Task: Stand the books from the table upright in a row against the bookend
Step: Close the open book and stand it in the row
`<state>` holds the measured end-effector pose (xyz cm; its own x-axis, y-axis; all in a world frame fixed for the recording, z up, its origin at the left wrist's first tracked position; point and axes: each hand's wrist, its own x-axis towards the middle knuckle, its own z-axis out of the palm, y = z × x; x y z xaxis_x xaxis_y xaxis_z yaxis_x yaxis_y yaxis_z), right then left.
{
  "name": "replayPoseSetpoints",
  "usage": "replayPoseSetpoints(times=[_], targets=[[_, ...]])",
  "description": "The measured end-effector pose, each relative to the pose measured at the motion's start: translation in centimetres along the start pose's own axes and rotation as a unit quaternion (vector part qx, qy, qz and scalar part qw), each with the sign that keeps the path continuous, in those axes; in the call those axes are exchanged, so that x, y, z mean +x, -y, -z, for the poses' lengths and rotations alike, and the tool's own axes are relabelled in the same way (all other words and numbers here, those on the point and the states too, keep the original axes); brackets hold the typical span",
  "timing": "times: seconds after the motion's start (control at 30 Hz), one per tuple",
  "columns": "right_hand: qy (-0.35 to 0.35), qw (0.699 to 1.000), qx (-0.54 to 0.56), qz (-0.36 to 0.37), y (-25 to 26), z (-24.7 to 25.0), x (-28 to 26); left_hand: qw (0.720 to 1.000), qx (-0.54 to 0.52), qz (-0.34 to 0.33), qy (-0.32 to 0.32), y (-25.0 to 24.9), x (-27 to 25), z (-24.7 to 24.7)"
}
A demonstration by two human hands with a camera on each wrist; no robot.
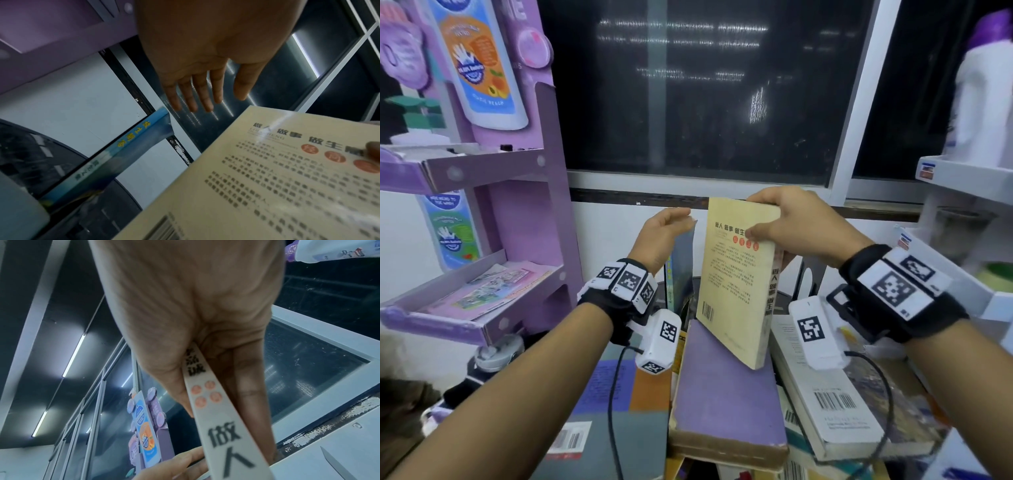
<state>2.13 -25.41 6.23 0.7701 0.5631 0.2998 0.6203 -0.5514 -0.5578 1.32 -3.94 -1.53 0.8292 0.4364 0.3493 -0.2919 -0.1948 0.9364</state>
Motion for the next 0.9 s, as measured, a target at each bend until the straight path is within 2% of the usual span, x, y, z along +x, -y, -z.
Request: replayPoseSetpoints(times=[0.17, 0.43, 0.57, 0.9], targets=[[-0.031, 0.999, 0.011, -0.019, -0.3, -1.1, 2.6, 0.998, 0.056, 0.019, -0.035, 2.2, 2.1, 0.9], [-0.068, 0.997, -0.001, -0.047, -1.3, -4.4, 8.3, 0.994, 0.061, 0.084, -0.021, 4.7, 4.3, 1.5], [-0.059, 0.996, -0.018, -0.065, -2.1, -6.9, 10.7, 0.993, 0.067, 0.093, -0.022, 5.9, 5.0, 1.5], [-0.024, 0.995, -0.042, -0.091, -4.5, -12.2, 14.5, 0.996, 0.006, 0.086, -0.037, 7.5, 6.0, 2.7]])
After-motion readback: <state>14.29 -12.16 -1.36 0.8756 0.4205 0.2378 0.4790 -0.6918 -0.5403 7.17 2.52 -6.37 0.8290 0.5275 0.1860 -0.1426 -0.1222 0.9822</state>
